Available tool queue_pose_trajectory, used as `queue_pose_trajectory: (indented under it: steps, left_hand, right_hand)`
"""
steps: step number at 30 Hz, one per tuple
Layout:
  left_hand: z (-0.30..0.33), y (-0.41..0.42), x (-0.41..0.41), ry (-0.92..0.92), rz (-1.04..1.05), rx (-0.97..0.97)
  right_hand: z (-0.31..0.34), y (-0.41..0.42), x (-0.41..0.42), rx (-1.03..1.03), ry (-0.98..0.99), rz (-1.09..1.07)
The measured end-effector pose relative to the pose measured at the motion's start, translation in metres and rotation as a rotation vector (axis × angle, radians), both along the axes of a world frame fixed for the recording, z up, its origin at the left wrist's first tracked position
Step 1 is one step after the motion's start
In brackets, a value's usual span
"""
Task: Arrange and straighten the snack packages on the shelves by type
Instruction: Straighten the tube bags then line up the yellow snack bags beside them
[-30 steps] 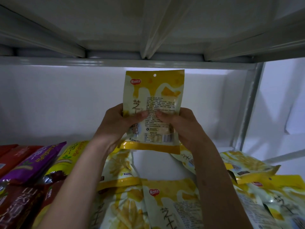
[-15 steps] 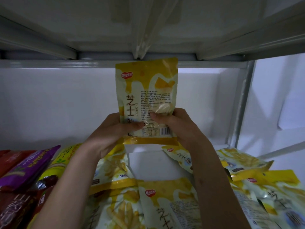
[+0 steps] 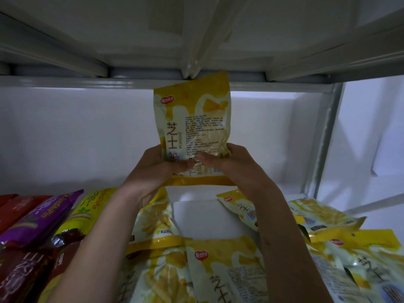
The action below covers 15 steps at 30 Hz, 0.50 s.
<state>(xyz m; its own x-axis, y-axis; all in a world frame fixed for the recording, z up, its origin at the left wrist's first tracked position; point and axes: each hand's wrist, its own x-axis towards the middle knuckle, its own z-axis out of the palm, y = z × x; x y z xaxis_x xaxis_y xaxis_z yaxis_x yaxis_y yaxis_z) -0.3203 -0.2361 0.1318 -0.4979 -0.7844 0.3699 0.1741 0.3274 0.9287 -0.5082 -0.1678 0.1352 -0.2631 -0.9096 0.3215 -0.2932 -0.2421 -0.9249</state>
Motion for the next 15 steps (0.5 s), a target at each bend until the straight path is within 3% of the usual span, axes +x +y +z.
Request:
queue_pose_trajectory:
  steps: [10, 15]
  left_hand:
    - [-0.0002, -0.0009, 0.0019, 0.078, -0.023, 0.087]
    - [0.0008, -0.0025, 0.0028, 0.111, -0.065, 0.134]
  right_hand:
    - [-0.0006, 0.0066, -0.0030, 0.025, -0.028, 0.047]
    - [0.0042, 0.0092, -0.0047, -0.033, -0.151, 0.037]
